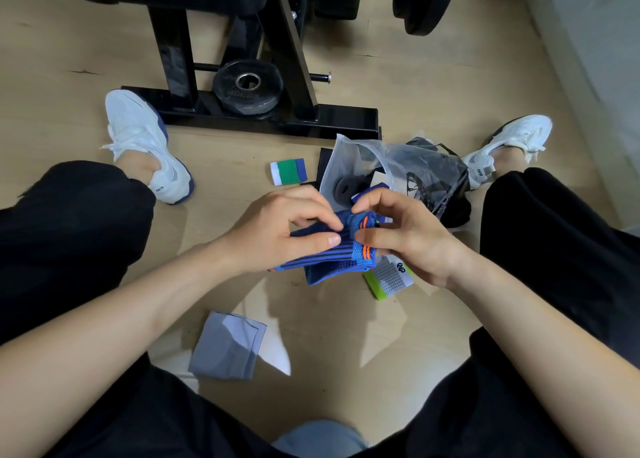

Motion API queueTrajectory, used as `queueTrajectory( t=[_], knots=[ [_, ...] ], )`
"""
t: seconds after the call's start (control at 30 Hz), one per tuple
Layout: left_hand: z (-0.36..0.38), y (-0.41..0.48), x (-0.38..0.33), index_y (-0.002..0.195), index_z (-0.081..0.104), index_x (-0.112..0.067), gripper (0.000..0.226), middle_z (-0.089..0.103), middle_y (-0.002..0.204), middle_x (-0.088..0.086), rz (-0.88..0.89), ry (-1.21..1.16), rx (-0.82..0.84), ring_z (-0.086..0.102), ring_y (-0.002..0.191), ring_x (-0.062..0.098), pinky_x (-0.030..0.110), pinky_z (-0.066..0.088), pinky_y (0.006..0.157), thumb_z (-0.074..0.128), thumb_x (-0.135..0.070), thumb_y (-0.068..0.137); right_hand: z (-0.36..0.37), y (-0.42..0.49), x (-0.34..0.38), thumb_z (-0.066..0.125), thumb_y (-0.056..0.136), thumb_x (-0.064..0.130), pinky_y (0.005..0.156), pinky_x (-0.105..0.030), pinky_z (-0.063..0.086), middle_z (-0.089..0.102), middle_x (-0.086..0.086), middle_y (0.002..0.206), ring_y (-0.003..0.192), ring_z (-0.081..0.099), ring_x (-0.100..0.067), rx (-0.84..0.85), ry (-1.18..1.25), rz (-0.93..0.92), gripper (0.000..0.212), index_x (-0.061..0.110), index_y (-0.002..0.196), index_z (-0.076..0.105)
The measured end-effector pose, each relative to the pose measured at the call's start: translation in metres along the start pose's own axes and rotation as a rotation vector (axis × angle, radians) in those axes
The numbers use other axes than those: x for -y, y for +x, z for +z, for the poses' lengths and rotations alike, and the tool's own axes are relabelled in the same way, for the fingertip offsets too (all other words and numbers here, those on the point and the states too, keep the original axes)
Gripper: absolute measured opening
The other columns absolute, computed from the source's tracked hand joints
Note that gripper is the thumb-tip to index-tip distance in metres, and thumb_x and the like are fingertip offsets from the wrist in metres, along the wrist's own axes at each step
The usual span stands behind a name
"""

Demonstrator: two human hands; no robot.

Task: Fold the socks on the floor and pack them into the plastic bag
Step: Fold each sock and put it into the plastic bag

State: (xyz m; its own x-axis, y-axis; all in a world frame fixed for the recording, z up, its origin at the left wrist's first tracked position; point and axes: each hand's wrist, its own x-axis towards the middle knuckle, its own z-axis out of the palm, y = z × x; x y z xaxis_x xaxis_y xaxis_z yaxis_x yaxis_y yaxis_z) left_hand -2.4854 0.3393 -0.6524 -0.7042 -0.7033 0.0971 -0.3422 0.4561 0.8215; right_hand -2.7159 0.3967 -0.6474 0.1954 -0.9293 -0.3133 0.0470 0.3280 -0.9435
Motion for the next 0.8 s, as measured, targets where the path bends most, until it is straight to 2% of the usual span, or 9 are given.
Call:
queueTrajectory(
  t=[0.13, 0.2, 0.27, 0.37, 0.43, 0.5, 0.57, 0.67, 0.8],
  knots=[
    [-0.005, 0.003, -0.001, 0.135, 0.055, -0.026, 0.06, 0.06, 0.131, -0.01, -0.151, -0.054, 0.173, 0.056, 0.124, 0.008, 0.03, 0.045, 0.105, 0.068, -0.051, 0.081, -0.005, -0.001, 0.003, 0.073, 0.077, -0.003, 0.082, -0.033, 0.052, 0.064, -0.006, 0.107, 0.092, 0.063, -0.021, 0.172, -0.065, -0.134, 0.035, 0.007, 0.109, 0.062],
    [-0.006, 0.002, -0.001, 0.128, 0.059, -0.035, 0.043, 0.066, 0.119, -0.017, -0.258, -0.203, 0.314, 0.062, 0.111, 0.002, 0.024, 0.048, 0.094, 0.067, -0.042, 0.087, -0.006, -0.002, 0.004, 0.072, 0.079, -0.003, 0.082, -0.031, 0.052, 0.064, -0.006, 0.109, 0.094, 0.063, -0.02, 0.196, -0.104, -0.167, 0.035, 0.006, 0.111, 0.062],
    [-0.008, 0.001, -0.001, 0.103, 0.066, -0.044, 0.019, 0.065, 0.092, -0.022, -0.293, -0.309, 0.383, 0.06, 0.087, 0.0, 0.019, 0.045, 0.078, 0.064, -0.03, 0.091, -0.009, -0.002, 0.003, 0.071, 0.08, -0.004, 0.076, -0.028, 0.052, 0.063, -0.006, 0.109, 0.09, 0.062, -0.023, 0.184, -0.131, -0.162, 0.035, 0.008, 0.111, 0.063],
    [-0.011, -0.002, 0.001, 0.104, 0.065, -0.033, 0.018, 0.064, 0.09, -0.015, -0.28, -0.344, 0.365, 0.059, 0.087, 0.006, 0.026, 0.046, 0.078, 0.069, -0.024, 0.089, -0.016, 0.001, 0.0, 0.068, 0.082, -0.011, 0.069, -0.026, 0.051, 0.061, -0.011, 0.111, 0.087, 0.059, -0.027, 0.131, -0.151, -0.164, 0.035, 0.01, 0.111, 0.065],
    [-0.012, -0.002, 0.001, 0.118, 0.064, -0.021, 0.034, 0.069, 0.101, -0.002, -0.266, -0.339, 0.34, 0.063, 0.096, 0.012, 0.035, 0.052, 0.086, 0.075, -0.023, 0.086, -0.019, 0.004, -0.002, 0.068, 0.083, -0.009, 0.076, -0.035, 0.051, 0.058, -0.024, 0.114, 0.089, 0.059, -0.029, 0.103, -0.151, -0.19, 0.034, 0.011, 0.11, 0.067],
    [-0.011, -0.002, 0.0, 0.122, 0.062, -0.019, 0.044, 0.07, 0.103, -0.004, -0.282, -0.338, 0.326, 0.064, 0.098, 0.012, 0.035, 0.053, 0.086, 0.08, -0.021, 0.082, -0.019, 0.006, -0.003, 0.068, 0.084, -0.007, 0.08, -0.045, 0.051, 0.056, -0.031, 0.114, 0.089, 0.06, -0.029, 0.072, -0.165, -0.217, 0.032, 0.01, 0.11, 0.067],
    [-0.01, -0.004, 0.0, 0.126, 0.06, -0.022, 0.055, 0.07, 0.108, -0.009, -0.293, -0.316, 0.324, 0.066, 0.102, 0.01, 0.03, 0.052, 0.088, 0.085, -0.015, 0.078, -0.019, 0.006, -0.005, 0.069, 0.084, -0.009, 0.08, -0.046, 0.052, 0.057, -0.03, 0.114, 0.088, 0.06, -0.027, 0.028, -0.184, -0.229, 0.031, 0.009, 0.109, 0.068],
    [-0.01, -0.007, 0.0, 0.141, 0.047, -0.025, 0.075, 0.068, 0.122, 0.0, -0.283, -0.307, 0.29, 0.066, 0.113, 0.017, 0.036, 0.054, 0.099, 0.084, -0.004, 0.079, -0.022, 0.01, -0.011, 0.071, 0.082, -0.002, 0.079, -0.05, 0.051, 0.057, -0.029, 0.115, 0.087, 0.06, -0.029, -0.034, -0.19, -0.228, 0.027, 0.014, 0.104, 0.07],
    [-0.007, -0.008, -0.004, 0.141, 0.048, -0.027, 0.071, 0.066, 0.123, 0.0, -0.23, -0.281, 0.264, 0.067, 0.109, 0.016, 0.029, 0.055, 0.094, 0.078, 0.001, 0.084, -0.027, 0.013, -0.015, 0.073, 0.085, 0.002, 0.08, -0.044, 0.056, 0.066, -0.014, 0.113, 0.094, 0.066, -0.024, -0.069, -0.332, -0.247, 0.028, 0.02, 0.107, 0.071]
  ],
)
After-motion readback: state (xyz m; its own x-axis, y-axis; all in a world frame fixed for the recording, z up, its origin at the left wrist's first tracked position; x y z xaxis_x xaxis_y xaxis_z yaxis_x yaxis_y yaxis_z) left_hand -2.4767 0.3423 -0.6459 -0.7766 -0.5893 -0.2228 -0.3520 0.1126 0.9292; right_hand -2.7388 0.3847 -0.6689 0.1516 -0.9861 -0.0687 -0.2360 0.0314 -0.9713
